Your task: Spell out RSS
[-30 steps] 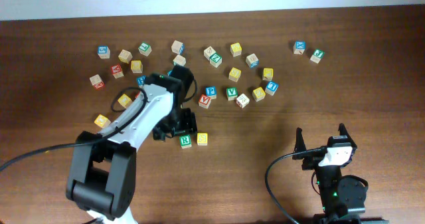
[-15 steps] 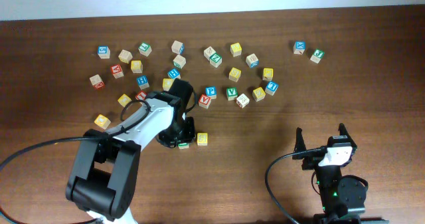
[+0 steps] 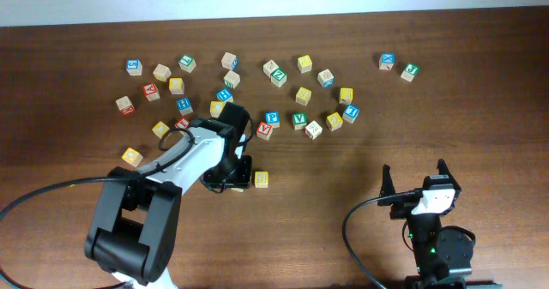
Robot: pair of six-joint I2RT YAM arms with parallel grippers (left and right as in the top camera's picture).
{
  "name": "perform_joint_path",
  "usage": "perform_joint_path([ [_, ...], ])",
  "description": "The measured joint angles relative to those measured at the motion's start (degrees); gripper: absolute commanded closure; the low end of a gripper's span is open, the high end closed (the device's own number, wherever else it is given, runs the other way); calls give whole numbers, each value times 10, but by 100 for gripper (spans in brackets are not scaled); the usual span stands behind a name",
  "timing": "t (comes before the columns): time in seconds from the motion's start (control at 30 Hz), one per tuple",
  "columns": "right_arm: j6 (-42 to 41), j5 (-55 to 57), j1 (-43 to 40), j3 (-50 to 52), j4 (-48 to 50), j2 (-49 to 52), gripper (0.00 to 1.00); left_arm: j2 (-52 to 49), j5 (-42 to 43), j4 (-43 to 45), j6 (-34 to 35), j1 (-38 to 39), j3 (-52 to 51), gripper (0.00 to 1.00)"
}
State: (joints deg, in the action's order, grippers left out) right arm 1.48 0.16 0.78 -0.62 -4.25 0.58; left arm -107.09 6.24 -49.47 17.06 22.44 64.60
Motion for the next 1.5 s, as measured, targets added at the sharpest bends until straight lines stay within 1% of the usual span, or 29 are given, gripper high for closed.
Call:
perform_joint_path([
  [0.03,0,0,0,0,0,0,2,0,0,1,-5,0,0,71],
  [0.13,0,0,0,0,0,0,2,0,0,11,-10,0,0,72],
  [0.23,0,0,0,0,0,0,2,0,0,13,1,0,0,73],
  [0.27,0,0,0,0,0,0,2,0,8,21,5,0,0,70],
  [0.33,0,0,0,0,0,0,2,0,22,35,9,0,0,68],
  [0.37,0,0,0,0,0,0,2,0,26,38,14,0,0,63],
  [0.4,0,0,0,0,0,0,2,0,30,37,20,0,0,52],
  [0.47,0,0,0,0,0,0,2,0,36,38,26,0,0,51],
  [0.53,0,0,0,0,0,0,2,0,37,38,27,0,0,48],
  [0.57,0,0,0,0,0,0,2,0,39,38,27,0,0,49],
  [0.63,0,0,0,0,0,0,2,0,41,38,27,0,1,53],
  [0.67,0,0,0,0,0,0,2,0,41,37,29,0,1,54],
  [0.77,0,0,0,0,0,0,2,0,41,28,29,0,6,52],
  [0.83,0,0,0,0,0,0,2,-2,41,-2,29,-1,44,50],
  [0.87,0,0,0,0,0,0,2,-3,40,-28,29,-7,85,47],
  [0.93,0,0,0,0,0,0,2,-3,36,-66,28,-18,139,46],
  [0.97,0,0,0,0,0,0,2,-6,33,-123,29,-24,190,45],
  [1.03,0,0,0,0,0,0,2,-4,42,-171,29,-29,264,46],
  [1.07,0,0,0,0,0,0,2,-3,52,-186,36,-24,271,45],
  [1.1,0,0,0,0,0,0,2,-3,56,-198,49,3,268,45],
  [1.13,0,0,0,0,0,0,2,-3,50,-190,72,20,260,44],
  [1.2,0,0,0,0,0,0,2,-2,17,-154,160,85,219,41],
  [1.23,0,0,0,0,0,0,2,-3,-5,-128,217,124,190,41],
  [1.27,0,0,0,0,0,0,2,-3,-24,-110,259,148,169,43],
  [1.33,0,0,0,0,0,0,1,-6,-48,-66,317,167,149,42],
  [1.4,0,0,0,0,0,0,2,-18,-72,-55,358,180,140,43],
  [1.47,0,0,0,0,0,0,2,-31,-94,-55,380,182,136,43],
  [1.5,0,0,0,0,0,0,2,-39,-99,-55,383,182,136,47],
])
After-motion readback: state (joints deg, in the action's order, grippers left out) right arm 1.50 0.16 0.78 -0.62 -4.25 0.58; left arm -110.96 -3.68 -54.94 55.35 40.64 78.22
